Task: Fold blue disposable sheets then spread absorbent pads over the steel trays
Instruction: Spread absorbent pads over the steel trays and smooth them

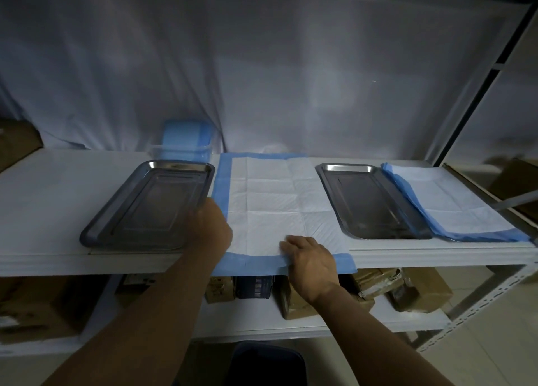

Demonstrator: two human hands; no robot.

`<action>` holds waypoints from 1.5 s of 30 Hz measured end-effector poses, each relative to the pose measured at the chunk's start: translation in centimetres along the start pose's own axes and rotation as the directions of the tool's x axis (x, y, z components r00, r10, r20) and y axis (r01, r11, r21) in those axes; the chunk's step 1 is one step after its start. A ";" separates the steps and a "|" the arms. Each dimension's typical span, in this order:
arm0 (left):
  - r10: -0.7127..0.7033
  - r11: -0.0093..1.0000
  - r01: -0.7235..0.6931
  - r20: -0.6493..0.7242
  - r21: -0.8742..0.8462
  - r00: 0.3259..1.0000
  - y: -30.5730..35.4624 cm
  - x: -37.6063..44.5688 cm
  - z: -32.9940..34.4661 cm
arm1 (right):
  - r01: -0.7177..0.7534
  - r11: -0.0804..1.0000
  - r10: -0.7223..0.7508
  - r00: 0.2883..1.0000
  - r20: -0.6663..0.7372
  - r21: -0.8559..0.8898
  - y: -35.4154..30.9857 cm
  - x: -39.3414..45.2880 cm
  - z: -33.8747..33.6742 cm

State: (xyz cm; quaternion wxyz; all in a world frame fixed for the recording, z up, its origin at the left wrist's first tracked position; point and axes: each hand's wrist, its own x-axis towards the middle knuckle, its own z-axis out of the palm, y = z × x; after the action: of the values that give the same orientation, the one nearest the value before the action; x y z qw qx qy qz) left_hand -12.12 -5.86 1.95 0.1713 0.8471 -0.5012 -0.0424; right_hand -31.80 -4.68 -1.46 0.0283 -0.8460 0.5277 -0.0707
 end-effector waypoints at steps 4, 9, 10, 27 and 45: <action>0.324 0.946 -0.324 0.030 -0.023 0.945 2.4 -0.3 1.6 | 0.029 1.000 -0.028 0.998 0.049 -0.008 0.0 -0.2 -0.3; 0.381 0.918 -0.396 0.361 -0.034 0.851 2.8 -1.2 4.5 | -0.068 0.977 0.097 0.986 -0.135 0.204 0.8 0.8 -0.9; 0.392 0.910 -0.415 0.354 -0.011 0.849 2.6 -1.4 4.7 | -0.082 0.970 0.121 0.980 -0.159 0.228 0.5 1.5 -1.0; 0.419 0.885 -0.438 0.140 0.158 0.897 2.6 -0.3 3.5 | -0.307 0.945 0.313 0.949 0.039 -0.114 1.9 4.5 -0.2; 0.275 0.961 -0.271 0.292 -0.055 0.916 2.2 9.0 5.0 | 0.098 0.971 -0.149 0.961 0.233 0.216 -1.6 15.9 2.0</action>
State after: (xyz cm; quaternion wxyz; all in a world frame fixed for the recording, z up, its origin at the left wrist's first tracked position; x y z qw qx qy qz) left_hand -10.69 -15.86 -1.16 0.1038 0.7518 -0.6341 -0.1483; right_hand -23.18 -18.25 -1.77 0.1756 -0.8723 0.4560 -0.0193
